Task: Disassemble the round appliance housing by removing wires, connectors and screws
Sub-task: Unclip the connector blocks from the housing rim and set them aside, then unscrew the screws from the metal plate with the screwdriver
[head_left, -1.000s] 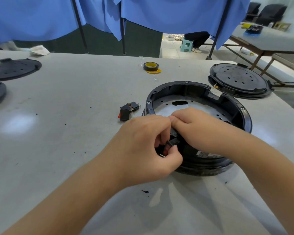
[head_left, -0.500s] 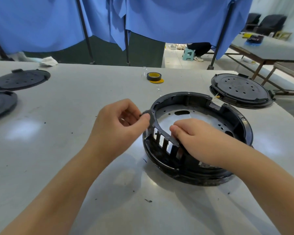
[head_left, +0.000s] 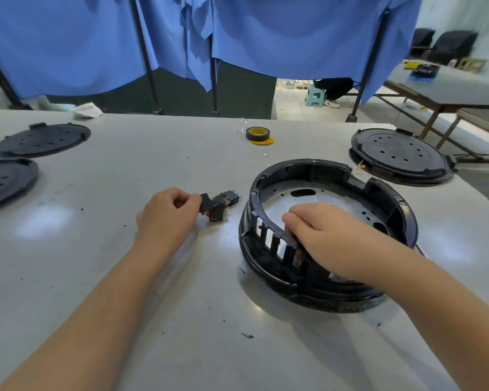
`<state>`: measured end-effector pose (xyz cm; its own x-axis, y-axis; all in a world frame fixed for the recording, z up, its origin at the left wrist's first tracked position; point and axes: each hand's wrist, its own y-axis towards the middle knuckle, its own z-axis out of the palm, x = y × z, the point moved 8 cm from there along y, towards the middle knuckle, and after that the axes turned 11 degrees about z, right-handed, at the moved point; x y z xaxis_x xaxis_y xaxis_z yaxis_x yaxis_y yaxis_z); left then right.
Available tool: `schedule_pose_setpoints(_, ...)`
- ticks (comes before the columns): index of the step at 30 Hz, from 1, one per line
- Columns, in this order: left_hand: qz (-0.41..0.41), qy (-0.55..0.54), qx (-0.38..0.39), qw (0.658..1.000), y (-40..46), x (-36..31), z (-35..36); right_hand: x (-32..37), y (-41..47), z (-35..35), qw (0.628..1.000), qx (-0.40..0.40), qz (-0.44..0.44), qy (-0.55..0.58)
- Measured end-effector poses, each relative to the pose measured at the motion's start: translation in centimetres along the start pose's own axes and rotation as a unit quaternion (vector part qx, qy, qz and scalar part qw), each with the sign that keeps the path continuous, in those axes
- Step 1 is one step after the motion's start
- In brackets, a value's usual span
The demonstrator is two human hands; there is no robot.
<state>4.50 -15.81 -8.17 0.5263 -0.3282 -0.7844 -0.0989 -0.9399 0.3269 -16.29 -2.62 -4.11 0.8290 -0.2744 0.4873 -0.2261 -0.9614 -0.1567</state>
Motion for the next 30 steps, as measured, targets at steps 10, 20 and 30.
schedule_pose_setpoints(10,0.018,0.122,-0.013,0.992,0.4,0.6,0.2,0.1,-0.1,-0.2,1.0,-0.011,-0.005,0.0)
schedule_pose_setpoints(20,0.256,0.02,0.015,0.966,-2.4,-6.9,0.9,2.4,-2.3,-2.0,0.978,-0.145,-0.129,-0.081)
schedule_pose_setpoints(30,0.458,0.001,0.065,0.886,-9.1,-15.3,1.9,-2.9,-6.3,-3.1,0.949,-0.189,-0.198,-0.154)
